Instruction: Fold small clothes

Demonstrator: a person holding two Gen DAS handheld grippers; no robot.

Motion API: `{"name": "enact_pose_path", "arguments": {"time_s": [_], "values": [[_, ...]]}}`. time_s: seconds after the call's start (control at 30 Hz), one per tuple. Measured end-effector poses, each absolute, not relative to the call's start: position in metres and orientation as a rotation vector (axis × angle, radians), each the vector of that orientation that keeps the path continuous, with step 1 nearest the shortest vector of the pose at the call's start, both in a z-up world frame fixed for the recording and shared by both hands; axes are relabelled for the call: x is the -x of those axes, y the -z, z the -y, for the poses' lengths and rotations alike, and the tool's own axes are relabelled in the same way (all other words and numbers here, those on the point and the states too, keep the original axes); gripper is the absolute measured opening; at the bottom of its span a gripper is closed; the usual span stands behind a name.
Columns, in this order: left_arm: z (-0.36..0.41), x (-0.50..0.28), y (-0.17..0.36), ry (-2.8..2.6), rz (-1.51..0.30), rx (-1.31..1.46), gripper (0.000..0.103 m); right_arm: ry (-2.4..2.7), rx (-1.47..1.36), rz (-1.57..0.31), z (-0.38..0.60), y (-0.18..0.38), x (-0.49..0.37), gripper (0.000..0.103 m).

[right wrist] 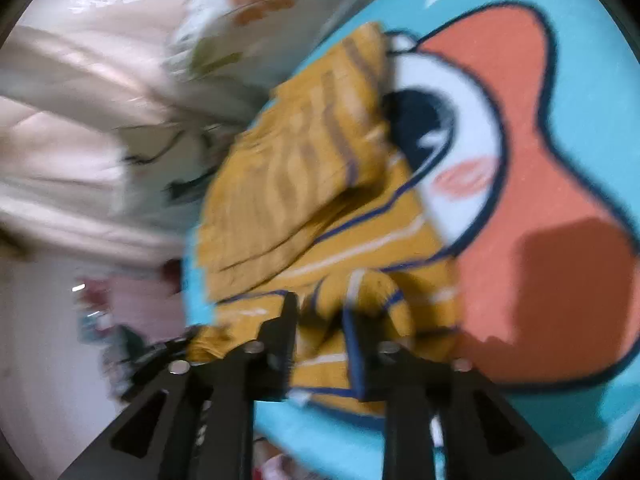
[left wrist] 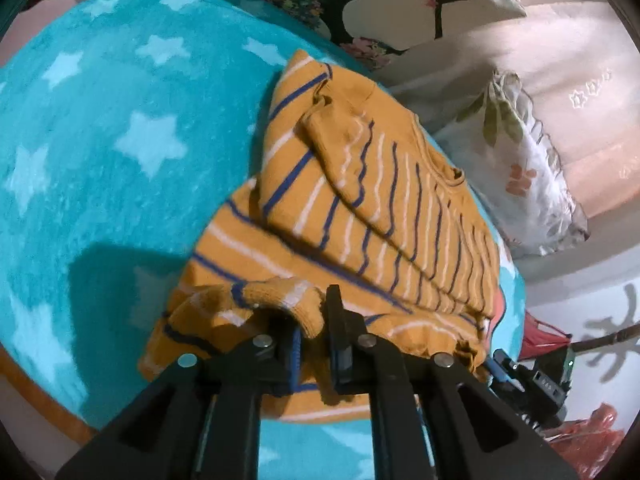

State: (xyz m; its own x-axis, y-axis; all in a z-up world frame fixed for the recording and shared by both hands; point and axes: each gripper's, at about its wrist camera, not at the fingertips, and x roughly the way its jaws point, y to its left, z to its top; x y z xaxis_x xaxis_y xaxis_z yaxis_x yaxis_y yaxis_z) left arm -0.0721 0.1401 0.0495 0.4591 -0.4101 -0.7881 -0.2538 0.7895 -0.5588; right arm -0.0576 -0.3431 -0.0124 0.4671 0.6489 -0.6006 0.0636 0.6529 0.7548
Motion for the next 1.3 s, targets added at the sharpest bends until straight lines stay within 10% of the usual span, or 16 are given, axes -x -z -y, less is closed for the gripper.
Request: {"name": "enact_pose_path", "arguments": {"time_s": [0.13, 0.77, 0.8, 0.87, 0.93, 1.3], "values": [[-0.153, 0.076, -0.066, 0.108, -1.056, 0.658, 0.06, -0.39, -0.724, -1.012, 0.354, -0.009, 0.072, 0.051], [-0.102, 0.034, -0.034, 0.376, -1.187, 0.311, 0.071, -0.509, -0.019, -1.07, 0.235, -0.013, 0.042, 0.07], [-0.097, 0.033, -0.031, 0.376, -1.203, 0.287, 0.06, -0.529, 0.007, -1.083, 0.229, -0.009, 0.045, 0.069], [-0.091, 0.034, -0.024, 0.339, -1.244, 0.24, 0.008, -0.545, 0.034, -1.128, 0.222, 0.001, 0.05, 0.031], [-0.096, 0.038, -0.022, 0.308, -1.238, 0.265, 0.005, -0.543, 0.004, -1.128, 0.223, 0.0, 0.054, 0.009], [-0.137, 0.034, -0.091, 0.266, -1.059, 0.447, 0.005, -0.487, -0.168, -0.894, 0.254, -0.092, 0.048, 0.006]]}}
